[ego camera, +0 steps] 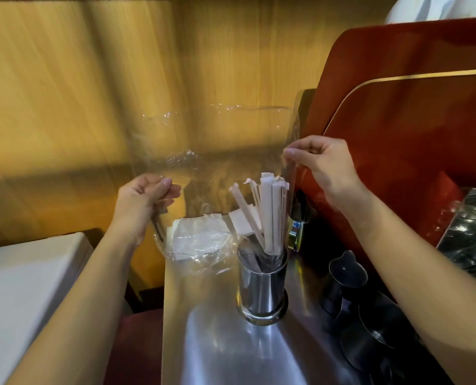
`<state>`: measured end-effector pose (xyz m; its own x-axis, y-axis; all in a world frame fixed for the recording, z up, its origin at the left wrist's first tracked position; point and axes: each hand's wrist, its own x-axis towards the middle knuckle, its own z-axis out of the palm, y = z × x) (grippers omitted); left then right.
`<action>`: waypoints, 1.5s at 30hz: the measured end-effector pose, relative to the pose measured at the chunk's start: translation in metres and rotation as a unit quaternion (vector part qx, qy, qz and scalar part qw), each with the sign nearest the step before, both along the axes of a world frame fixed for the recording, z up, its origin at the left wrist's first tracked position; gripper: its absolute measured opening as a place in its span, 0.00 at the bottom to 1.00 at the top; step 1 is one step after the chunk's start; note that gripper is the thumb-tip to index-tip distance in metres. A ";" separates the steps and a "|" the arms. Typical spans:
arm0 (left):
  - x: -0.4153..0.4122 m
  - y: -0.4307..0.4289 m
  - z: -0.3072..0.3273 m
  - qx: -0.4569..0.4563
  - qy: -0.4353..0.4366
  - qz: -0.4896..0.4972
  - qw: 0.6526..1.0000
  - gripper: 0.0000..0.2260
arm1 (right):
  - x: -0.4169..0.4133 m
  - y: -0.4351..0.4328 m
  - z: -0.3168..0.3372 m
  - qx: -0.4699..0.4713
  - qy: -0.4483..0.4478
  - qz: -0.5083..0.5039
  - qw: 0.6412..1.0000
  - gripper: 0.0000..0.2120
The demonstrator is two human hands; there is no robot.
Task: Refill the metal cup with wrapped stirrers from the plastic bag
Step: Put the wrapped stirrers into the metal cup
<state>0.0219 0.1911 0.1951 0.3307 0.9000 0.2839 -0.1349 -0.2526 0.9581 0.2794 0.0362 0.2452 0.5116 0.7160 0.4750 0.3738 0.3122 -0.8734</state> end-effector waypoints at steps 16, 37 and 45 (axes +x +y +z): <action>0.030 -0.016 0.050 0.130 0.060 -0.037 0.989 0.06 | 0.003 -0.005 -0.017 0.006 -0.002 0.029 1.000 0.05; 0.012 0.000 -0.002 -0.044 0.130 -0.168 0.976 0.28 | 0.004 0.008 -0.023 0.106 0.118 -0.042 0.986 0.07; 0.010 -0.002 -0.024 -0.081 0.281 -0.234 0.927 0.23 | 0.009 0.002 -0.048 -0.028 0.106 0.063 0.992 0.12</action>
<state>0.0315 0.1887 0.1708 0.7506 0.6362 -0.1783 0.3380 -0.1379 0.9310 0.2883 0.0381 0.1967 0.4994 0.8033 0.3244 0.1416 0.2937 -0.9454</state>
